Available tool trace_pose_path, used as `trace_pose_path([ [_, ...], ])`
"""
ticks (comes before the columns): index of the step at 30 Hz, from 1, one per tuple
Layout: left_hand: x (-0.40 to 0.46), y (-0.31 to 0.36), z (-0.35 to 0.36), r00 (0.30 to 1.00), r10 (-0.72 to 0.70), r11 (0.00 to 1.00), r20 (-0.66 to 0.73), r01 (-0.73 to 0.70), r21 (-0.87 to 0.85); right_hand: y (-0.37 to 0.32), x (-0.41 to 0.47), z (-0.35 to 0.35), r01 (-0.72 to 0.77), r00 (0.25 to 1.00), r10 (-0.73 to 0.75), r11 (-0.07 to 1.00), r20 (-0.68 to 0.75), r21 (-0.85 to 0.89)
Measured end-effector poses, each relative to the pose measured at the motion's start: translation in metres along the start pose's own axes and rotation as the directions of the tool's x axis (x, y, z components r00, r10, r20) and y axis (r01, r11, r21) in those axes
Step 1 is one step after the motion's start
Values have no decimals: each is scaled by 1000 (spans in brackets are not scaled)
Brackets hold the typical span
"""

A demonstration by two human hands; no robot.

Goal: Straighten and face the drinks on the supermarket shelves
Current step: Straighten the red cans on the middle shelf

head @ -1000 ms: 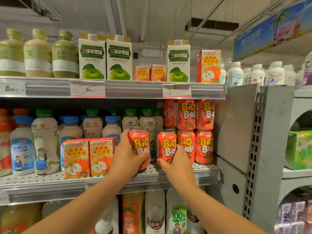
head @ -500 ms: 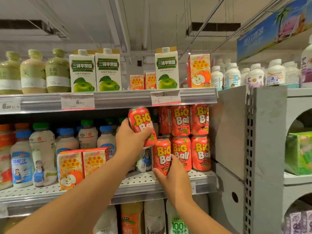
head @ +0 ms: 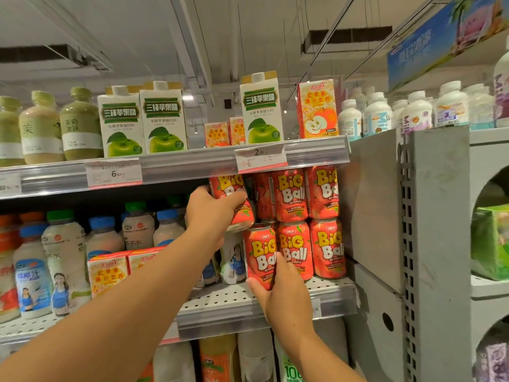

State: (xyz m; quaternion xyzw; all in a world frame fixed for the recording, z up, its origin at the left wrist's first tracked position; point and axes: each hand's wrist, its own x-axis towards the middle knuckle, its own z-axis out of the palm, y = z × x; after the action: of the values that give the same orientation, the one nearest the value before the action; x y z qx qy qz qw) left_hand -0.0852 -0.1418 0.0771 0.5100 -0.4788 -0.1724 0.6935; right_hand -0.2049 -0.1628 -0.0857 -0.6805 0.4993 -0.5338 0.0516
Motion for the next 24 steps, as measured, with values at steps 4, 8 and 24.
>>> trace_pose_path([
  [4, 1, 6, 8, 1000, 2, 999, -20, -3, -35, 2, -3, 1, 44, 999, -44, 999, -24, -7],
  [8, -3, -4, 20, 996, 90, 996, 19, -90, 16, 3, -2, 2, 38, 999, -38, 999, -9, 8],
  [24, -6, -22, 29, 962, 194, 952, 193, -232, 198, 0, -1, 1, -11, 1000, 12, 1000, 24, -21],
])
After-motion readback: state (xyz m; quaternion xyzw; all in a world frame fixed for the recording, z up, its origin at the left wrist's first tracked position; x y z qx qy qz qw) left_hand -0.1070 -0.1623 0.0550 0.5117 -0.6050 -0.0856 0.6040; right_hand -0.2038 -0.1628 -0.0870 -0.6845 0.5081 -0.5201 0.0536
